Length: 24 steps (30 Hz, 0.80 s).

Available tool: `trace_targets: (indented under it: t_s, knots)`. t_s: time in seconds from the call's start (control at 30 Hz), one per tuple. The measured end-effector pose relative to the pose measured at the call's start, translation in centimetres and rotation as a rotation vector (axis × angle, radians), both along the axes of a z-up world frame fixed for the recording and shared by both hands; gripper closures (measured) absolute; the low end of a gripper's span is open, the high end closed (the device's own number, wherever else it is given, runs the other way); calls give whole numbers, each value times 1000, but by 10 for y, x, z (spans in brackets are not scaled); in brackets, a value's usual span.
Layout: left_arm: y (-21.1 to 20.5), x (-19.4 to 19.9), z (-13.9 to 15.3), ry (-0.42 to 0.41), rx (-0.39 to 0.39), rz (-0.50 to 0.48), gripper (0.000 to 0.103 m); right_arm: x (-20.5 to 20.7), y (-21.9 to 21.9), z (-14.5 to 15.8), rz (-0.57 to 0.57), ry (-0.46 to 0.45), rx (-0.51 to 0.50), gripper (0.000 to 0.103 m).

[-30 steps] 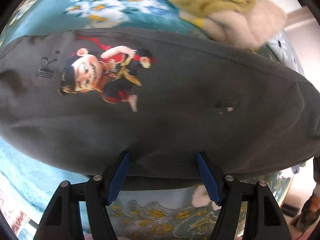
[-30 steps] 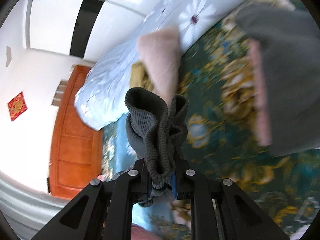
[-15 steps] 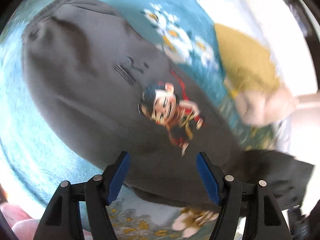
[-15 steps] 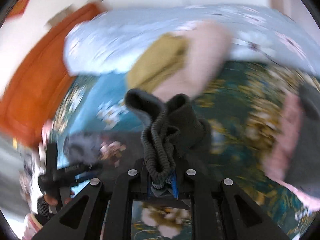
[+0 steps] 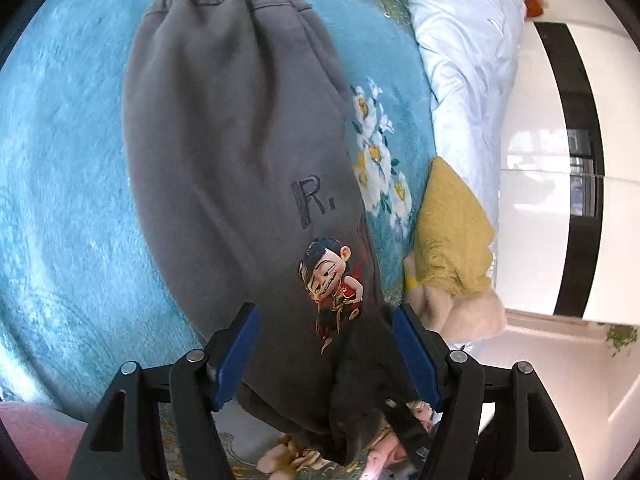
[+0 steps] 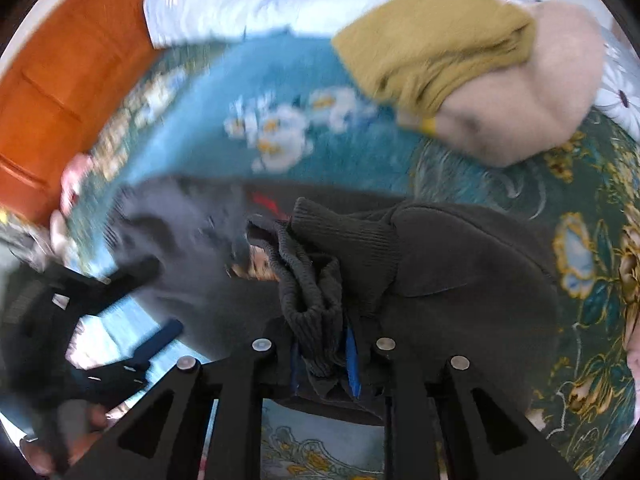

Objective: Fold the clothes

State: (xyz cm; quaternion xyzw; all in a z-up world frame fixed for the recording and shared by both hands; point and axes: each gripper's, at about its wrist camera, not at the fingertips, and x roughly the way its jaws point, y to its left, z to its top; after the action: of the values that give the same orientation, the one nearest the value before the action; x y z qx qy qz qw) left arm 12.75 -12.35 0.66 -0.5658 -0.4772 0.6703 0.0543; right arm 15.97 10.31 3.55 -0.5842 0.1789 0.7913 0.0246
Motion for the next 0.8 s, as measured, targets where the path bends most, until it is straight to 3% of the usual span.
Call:
trace_targets:
  t_s: [0.07, 0.17, 0.27, 0.33, 0.43, 0.5, 0.6, 0.7, 0.8]
  knots:
    - [-4, 2, 3, 8, 5, 1, 31, -3, -6, -5, 12, -9, 6, 79]
    - [-4, -1, -6, 0, 41, 24, 31, -4, -9, 4, 62, 29, -24, 64]
    - [-1, -3, -9, -11, 51, 24, 31, 1, -4, 23, 130, 103, -65, 62]
    - [1, -3, -7, -7, 48, 15, 31, 13, 16, 43, 101, 180, -95, 59]
    - [10, -6, -9, -5, 69, -25, 31, 34, 63, 46, -39, 205, -128, 53]
    - [21, -8, -8, -6, 69, -90, 31, 48, 93, 47, -130, 217, -147, 53]
    - [41, -11, -2, 26, 59, -200, 32, 73, 123, 27, -223, 164, -131, 53]
    - [64, -11, 6, 81, 75, -325, 32, 94, 137, 3, -261, 98, -139, 53]
    - [83, -8, 18, 145, 41, -415, 38, 103, 140, -14, -295, 63, -185, 53]
